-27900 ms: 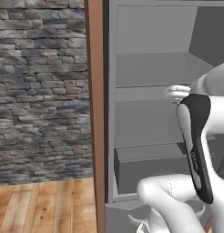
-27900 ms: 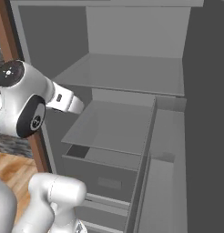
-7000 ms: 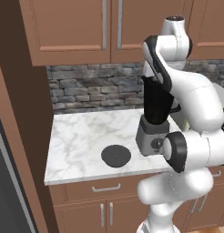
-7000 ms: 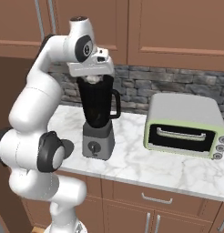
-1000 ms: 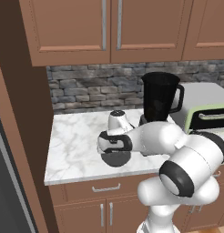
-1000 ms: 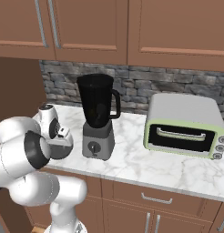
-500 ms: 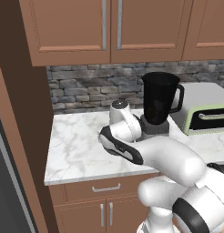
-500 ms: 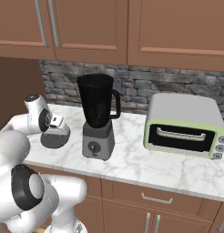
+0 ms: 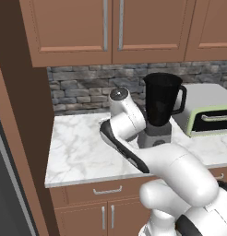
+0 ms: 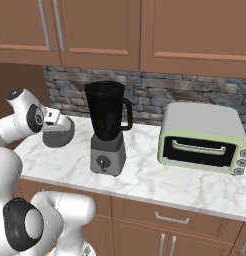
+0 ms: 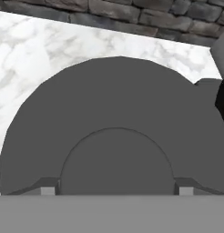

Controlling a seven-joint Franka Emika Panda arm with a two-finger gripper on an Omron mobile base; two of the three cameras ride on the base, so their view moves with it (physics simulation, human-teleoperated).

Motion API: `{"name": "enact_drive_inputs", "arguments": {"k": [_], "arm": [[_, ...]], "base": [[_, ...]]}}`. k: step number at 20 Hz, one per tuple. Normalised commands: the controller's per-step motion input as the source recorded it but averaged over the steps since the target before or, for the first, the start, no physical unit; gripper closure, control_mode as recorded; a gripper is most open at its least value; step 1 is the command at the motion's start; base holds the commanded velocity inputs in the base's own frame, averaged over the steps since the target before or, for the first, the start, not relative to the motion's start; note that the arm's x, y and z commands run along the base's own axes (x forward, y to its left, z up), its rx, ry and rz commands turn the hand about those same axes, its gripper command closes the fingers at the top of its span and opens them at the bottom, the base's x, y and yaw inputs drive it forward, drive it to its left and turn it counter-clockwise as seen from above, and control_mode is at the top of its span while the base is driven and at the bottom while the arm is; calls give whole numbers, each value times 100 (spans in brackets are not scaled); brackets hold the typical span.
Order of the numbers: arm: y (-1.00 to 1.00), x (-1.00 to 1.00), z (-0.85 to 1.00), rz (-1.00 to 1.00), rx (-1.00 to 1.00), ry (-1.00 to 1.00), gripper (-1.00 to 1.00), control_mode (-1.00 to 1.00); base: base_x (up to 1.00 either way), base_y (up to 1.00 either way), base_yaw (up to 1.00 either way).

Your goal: Grab the garlic and lemon from the fridge, place them in the blender, close the lid, and turn on the blender to create a marinade.

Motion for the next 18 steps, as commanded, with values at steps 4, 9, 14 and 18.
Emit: {"name": "enact_drive_inputs", "arguments": {"k": [4, 9, 14, 18], "arm": [[0, 6, 100, -1, -13, -9, 100, -100], [0, 5, 100, 0, -8, -8, 100, -100], [-14, 6, 100, 0, -3, -3, 100, -100], [-33, 5, 100, 0, -1, -11, 100, -100]], "base": [[0, 0, 0], [0, 0, 0], [0, 0, 0], [0, 0, 0]]}}
